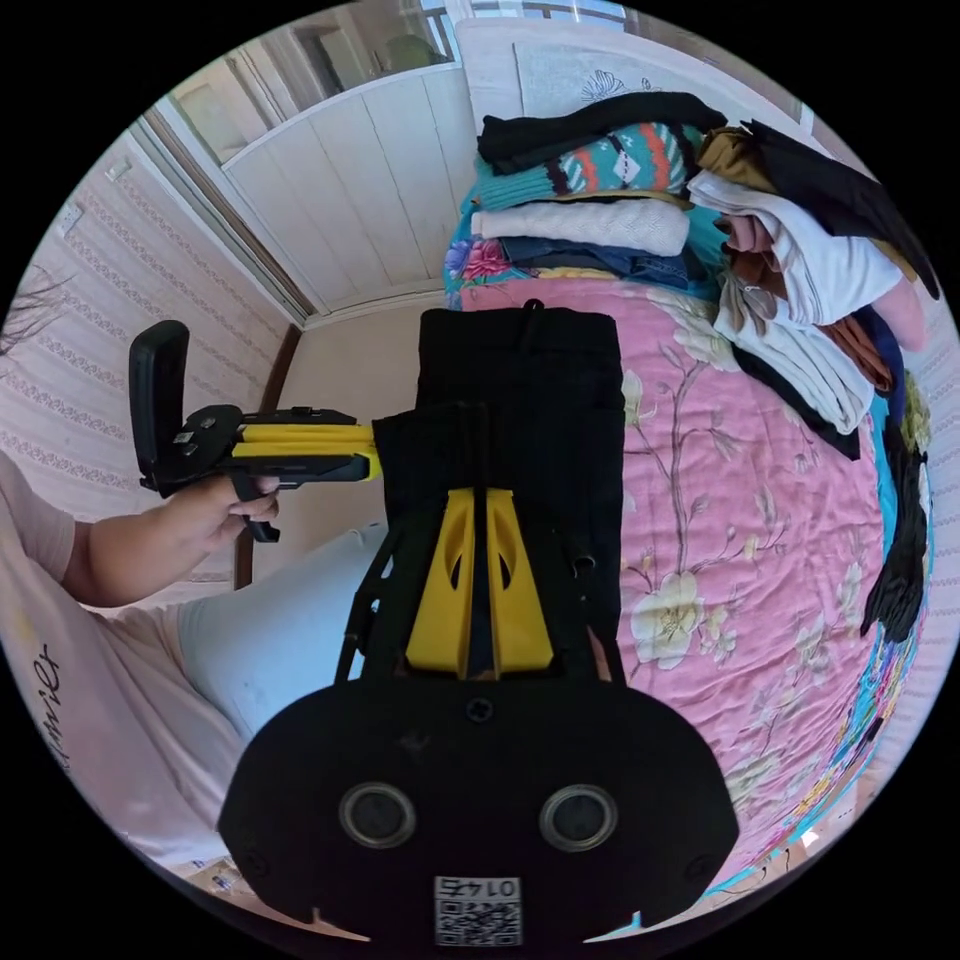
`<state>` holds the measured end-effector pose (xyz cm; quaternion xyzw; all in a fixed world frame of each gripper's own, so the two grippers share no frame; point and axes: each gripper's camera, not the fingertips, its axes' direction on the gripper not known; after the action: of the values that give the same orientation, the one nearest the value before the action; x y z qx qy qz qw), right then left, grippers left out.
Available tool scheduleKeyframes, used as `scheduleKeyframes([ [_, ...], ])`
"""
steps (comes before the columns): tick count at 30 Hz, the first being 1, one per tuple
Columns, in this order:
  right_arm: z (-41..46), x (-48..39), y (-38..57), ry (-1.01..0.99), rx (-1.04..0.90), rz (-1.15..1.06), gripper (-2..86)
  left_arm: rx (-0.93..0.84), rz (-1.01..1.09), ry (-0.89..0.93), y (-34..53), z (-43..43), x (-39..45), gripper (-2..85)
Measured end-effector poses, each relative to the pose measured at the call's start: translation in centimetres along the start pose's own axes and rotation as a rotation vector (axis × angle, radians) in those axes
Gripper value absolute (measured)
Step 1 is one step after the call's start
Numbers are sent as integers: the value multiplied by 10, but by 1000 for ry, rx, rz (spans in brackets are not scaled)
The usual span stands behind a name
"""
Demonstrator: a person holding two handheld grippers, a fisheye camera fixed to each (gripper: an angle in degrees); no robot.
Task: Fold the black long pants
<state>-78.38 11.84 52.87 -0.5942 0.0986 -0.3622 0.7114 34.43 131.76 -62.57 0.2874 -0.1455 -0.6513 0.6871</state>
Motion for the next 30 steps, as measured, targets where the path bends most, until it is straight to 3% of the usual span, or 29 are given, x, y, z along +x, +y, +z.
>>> scheduleKeyframes([
  [4,-33,17,-40,9,147,54,18,87,-43,-86,-38,-11,-8,1],
  [6,-33,29,-61,40,136,96,39,-18,-62,-121,-47,6,-18,36],
  [8,-17,50,-74,109,3,197,60,-118,-44,-143,-43,14,-17,49],
  [10,-16,58,-63,81,-20,218,59,-119,17,-176,-28,10,-3,52],
  [13,-22,60,-22,34,20,176,23,-119,284,-182,5,9,51,39],
  [15,-16,60,1,35,-16,171,8,-164,483,-132,33,20,102,9],
  [18,14,56,22,31,-153,150,-1,-156,582,-5,52,40,160,-6],
  [21,41,54,19,62,-234,145,-3,-237,633,81,52,75,207,-9],
  [26,93,73,4,69,-353,226,-7,-500,685,-13,59,141,238,-10],
  [30,115,89,2,56,-375,322,-9,-487,612,133,60,154,234,-10],
])
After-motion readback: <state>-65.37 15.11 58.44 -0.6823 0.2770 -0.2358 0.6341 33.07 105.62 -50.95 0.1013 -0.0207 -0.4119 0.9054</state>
